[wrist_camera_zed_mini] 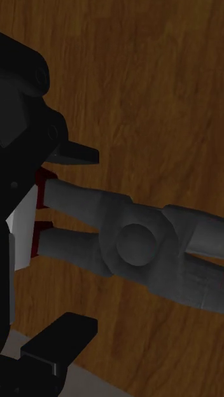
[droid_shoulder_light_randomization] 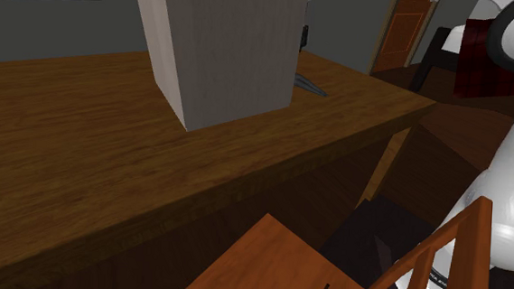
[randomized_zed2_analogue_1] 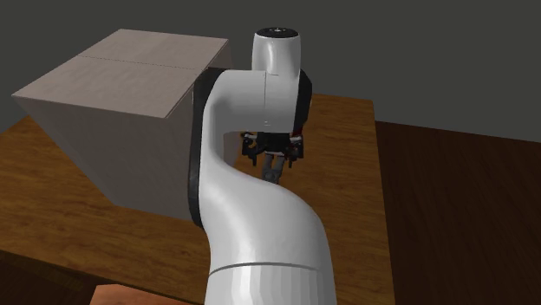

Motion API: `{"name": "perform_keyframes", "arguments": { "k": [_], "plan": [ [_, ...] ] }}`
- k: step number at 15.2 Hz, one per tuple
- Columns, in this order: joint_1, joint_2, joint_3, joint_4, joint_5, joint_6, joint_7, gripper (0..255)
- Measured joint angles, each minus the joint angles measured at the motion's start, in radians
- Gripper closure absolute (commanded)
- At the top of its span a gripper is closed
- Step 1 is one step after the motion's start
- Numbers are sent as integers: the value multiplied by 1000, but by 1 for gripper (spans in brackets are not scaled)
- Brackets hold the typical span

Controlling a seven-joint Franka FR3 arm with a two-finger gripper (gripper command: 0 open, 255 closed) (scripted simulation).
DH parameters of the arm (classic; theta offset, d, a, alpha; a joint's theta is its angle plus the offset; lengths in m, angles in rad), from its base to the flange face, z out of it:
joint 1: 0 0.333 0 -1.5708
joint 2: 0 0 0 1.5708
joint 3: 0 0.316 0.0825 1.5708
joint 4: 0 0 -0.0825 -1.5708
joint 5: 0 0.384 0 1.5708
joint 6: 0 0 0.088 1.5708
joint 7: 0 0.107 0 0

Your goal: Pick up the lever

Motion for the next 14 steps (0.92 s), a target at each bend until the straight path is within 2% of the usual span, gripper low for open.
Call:
{"name": "perform_keyframes", "arguments": {
  "k": [4,5,14],
  "plan": [
    [0,-10,0,-63,0,53,-2,0],
    [0,-12,0,-71,0,59,-2,255],
    [0,-17,0,-81,0,66,-2,255]
  ]
}}
